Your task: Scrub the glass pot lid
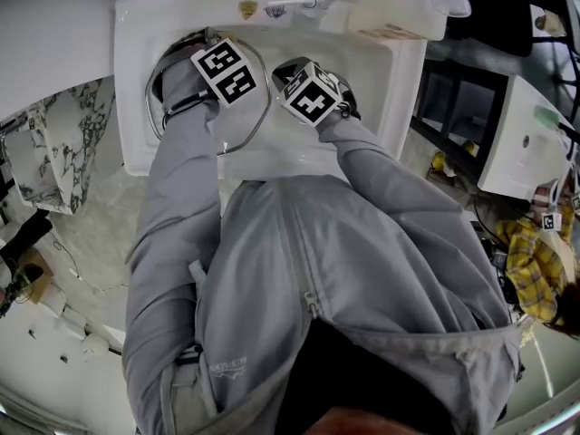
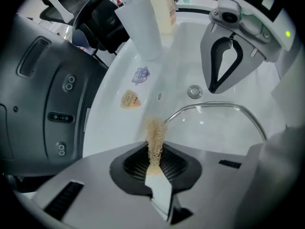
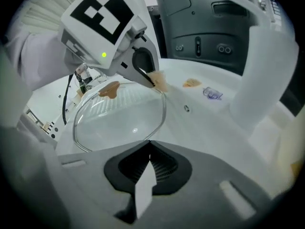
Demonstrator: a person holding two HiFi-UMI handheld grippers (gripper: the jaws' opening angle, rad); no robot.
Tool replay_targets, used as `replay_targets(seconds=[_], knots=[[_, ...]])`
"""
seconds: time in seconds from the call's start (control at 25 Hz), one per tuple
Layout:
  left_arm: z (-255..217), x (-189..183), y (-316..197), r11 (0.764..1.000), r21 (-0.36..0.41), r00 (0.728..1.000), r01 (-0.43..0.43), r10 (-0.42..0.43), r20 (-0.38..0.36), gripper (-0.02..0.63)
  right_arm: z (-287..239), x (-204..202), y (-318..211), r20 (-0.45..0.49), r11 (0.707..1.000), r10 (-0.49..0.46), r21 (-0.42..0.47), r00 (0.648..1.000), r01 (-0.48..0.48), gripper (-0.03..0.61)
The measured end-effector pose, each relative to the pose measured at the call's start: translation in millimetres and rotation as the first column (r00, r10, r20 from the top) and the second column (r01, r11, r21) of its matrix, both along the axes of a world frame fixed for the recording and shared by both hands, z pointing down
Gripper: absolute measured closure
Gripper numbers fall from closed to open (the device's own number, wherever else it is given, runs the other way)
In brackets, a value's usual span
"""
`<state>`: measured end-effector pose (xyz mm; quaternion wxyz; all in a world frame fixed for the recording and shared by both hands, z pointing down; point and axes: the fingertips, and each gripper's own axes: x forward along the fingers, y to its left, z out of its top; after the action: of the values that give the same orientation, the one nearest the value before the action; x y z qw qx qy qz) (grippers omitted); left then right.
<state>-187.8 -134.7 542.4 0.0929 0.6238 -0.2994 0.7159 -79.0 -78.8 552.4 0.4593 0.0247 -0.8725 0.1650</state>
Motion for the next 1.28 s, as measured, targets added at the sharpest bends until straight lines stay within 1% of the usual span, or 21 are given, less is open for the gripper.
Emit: replay_targets(seconds=[0.12, 0.2, 0.32, 0.44, 0.68, 0.8, 1.28], knots=[[16, -2, 8, 0.999, -0.049, 1.0, -0.018, 0.019, 0.016, 0.58, 15, -2, 5, -0.017, 0.999, -0.007, -0.04, 1.0, 0.007, 0.574], [23, 0, 14, 0.997, -0.067, 0.999, -0.036, 0.037, 0.018, 0.58, 19, -4, 8, -0.014, 0.998, -0.001, -0.068, 1.0, 0.0, 0.574], [28, 6, 17, 0.995, -0.069, 0.997, -0.067, 0.068, 0.022, 0.58, 24, -5, 7, -0.005, 0.995, 0.019, -0.099, 1.0, -0.019, 0.574], [28, 18, 17, 0.994, -0.069, 0.996, -0.087, 0.088, -0.003, 0.58, 28, -5, 3, 0.013, 0.992, 0.043, -0.123, 0.999, -0.041, 0.574], [25, 46, 29, 0.98, -0.077, 0.983, -0.182, 0.181, -0.009, 0.58, 25, -5, 3, 0.01, 0.994, 0.041, -0.1, 0.999, -0.039, 0.574], [24, 59, 41, 0.973, -0.079, 0.976, -0.215, 0.215, -0.01, 0.58, 21, -6, 5, 0.015, 0.995, 0.038, -0.097, 0.999, -0.036, 0.574], [11, 88, 94, 0.964, -0.075, 0.967, -0.254, 0.253, -0.016, 0.58, 17, -4, 14, 0.012, 0.999, -0.035, -0.019, 0.999, 0.035, 0.574]])
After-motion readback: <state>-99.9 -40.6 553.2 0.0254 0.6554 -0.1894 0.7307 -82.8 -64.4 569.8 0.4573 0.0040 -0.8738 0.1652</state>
